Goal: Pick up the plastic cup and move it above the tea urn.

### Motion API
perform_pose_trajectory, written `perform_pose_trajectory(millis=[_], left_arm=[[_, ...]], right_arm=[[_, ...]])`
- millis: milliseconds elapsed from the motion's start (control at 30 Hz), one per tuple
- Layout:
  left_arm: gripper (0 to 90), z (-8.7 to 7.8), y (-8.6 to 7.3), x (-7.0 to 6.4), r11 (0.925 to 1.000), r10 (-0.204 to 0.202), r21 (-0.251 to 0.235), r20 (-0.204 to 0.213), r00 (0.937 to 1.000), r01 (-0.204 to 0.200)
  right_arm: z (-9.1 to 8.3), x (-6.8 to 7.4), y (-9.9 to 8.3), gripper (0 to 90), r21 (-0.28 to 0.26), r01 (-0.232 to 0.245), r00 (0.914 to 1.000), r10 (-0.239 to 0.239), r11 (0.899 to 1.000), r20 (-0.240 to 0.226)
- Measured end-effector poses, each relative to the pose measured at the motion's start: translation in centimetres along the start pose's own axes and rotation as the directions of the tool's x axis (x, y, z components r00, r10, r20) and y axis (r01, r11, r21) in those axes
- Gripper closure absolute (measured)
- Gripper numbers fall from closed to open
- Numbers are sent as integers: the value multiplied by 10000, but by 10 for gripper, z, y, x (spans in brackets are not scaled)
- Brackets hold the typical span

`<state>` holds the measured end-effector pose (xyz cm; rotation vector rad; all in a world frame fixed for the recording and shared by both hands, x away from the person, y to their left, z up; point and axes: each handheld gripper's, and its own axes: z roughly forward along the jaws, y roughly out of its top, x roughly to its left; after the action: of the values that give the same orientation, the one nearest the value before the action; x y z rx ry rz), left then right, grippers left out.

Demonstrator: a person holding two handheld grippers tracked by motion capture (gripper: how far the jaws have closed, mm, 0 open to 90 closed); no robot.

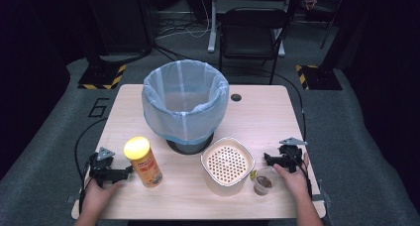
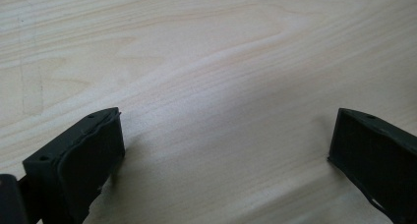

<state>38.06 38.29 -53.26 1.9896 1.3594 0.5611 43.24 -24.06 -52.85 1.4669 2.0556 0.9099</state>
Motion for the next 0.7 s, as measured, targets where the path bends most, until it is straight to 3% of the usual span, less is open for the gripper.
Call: perform_pose_trajectory(millis=[67, 167, 367, 467, 700], left_arm=[[1, 1, 1, 0, 9999, -98, -99, -89, 9999, 97], [1, 2, 2, 1, 10000, 60, -19, -188, 9998, -60], [1, 2, 2, 0, 10000, -51, -74, -189, 9998, 50], [1, 0, 2, 0, 9998, 157, 139, -79, 9998, -156], [1, 0, 2, 0, 9998, 137, 138, -79, 9999, -136]], right_arm=[[0, 0, 0, 70, -2, -2, 10000, 2, 10000, 6], [0, 0, 0, 70, -6, 0, 10000, 0, 10000, 7], [0, 1, 0, 70, 46, -55, 10000, 55, 10000, 15], [-1, 1, 0, 70, 31, -24, 10000, 24, 10000, 12], [-1, 1, -1, 70, 53, 9, 10000, -9, 10000, 26]])
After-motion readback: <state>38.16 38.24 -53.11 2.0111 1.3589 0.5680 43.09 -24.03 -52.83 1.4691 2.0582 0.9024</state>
